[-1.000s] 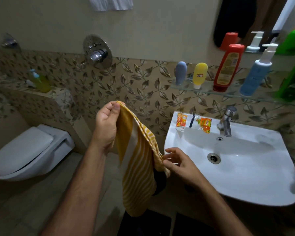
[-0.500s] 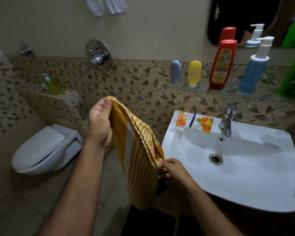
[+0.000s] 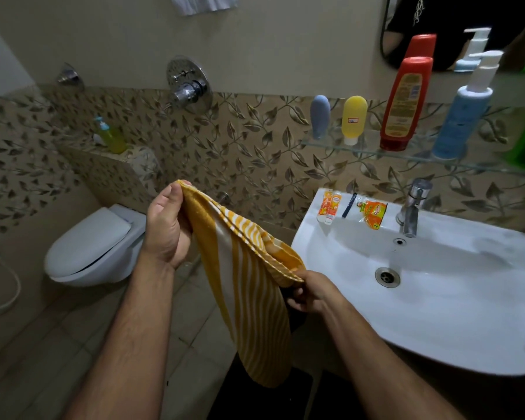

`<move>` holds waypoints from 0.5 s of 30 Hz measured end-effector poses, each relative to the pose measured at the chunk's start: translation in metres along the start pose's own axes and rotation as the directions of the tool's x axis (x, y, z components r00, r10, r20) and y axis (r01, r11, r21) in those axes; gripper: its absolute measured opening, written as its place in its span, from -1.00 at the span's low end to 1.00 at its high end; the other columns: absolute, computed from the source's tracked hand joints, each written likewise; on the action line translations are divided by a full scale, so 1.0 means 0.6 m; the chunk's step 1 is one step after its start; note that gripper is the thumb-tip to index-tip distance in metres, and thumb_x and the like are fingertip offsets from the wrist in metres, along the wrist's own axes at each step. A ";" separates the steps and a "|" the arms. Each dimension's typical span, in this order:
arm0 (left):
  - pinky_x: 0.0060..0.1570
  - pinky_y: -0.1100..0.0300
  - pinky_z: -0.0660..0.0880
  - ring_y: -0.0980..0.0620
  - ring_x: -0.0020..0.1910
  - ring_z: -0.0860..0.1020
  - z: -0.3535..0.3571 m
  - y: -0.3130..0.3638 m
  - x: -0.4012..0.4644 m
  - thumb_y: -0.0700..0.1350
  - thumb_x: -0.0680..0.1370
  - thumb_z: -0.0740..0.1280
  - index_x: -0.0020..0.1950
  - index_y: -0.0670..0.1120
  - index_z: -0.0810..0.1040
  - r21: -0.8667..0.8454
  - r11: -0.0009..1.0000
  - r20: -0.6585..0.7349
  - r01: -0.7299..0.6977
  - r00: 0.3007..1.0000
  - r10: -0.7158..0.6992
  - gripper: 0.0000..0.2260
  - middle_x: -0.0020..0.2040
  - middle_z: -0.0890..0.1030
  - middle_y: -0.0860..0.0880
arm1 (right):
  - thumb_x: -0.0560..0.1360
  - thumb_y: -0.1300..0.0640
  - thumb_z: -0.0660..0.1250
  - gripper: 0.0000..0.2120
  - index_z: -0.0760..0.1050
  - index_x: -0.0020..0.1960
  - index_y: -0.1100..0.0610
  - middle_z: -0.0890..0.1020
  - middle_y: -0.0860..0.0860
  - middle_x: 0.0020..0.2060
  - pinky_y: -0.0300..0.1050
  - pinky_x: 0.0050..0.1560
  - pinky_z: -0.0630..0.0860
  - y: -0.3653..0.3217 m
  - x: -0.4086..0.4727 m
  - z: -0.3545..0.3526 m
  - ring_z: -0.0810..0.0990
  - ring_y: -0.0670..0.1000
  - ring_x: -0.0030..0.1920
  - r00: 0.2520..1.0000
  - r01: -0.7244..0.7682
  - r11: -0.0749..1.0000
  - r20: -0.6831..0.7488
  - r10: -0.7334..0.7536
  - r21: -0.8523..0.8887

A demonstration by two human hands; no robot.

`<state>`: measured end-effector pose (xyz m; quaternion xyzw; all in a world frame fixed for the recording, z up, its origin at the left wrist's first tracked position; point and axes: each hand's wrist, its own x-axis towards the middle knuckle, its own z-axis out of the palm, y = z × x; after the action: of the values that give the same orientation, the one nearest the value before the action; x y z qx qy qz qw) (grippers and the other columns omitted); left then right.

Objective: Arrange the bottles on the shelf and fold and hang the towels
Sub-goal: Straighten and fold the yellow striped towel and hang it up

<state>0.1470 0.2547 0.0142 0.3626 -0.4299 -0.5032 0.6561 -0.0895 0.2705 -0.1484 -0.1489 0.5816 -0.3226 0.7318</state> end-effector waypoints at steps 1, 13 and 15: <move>-0.08 0.20 0.59 0.10 -0.21 0.58 -0.012 0.001 -0.001 -0.03 0.63 0.22 -0.11 -0.05 0.58 0.018 1.000 -0.011 -0.006 1.000 0.006 -0.80 -0.27 0.59 0.01 | 0.53 0.15 0.33 -0.92 0.49 -0.03 0.17 0.50 0.05 -0.39 -0.14 -0.38 0.55 -0.005 -0.003 -0.003 0.42 -0.09 -0.51 0.999 0.015 1.000 -0.034 -0.015 -0.006; -0.01 0.17 0.53 0.13 -0.08 0.59 -0.203 -0.020 0.004 0.00 0.62 0.28 -0.08 0.10 0.64 0.484 0.874 -0.275 0.045 0.956 0.103 -0.84 -0.17 0.64 0.08 | 0.57 0.36 0.03 -0.68 0.31 -0.33 0.20 0.34 0.01 -0.67 -0.38 -0.69 0.14 -0.122 -0.111 0.021 0.26 -0.12 -0.74 0.928 0.194 0.881 -0.212 -0.308 -0.432; -0.02 0.22 0.51 0.13 -0.01 0.60 -0.238 -0.018 0.003 0.02 0.61 0.28 -0.02 0.09 0.63 0.539 0.840 -0.276 0.059 0.955 0.110 -0.87 -0.09 0.65 0.06 | 0.58 0.36 0.04 -0.70 0.31 -0.30 0.19 0.34 0.02 -0.64 -0.41 -0.67 0.15 -0.134 -0.131 0.037 0.25 -0.13 -0.73 0.927 0.199 0.859 -0.194 -0.321 -0.472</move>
<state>0.2762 0.2567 -0.0478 0.5984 -0.4561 -0.2923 0.5904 -0.1015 0.2578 -0.0354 -0.3451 0.7067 -0.2949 0.5427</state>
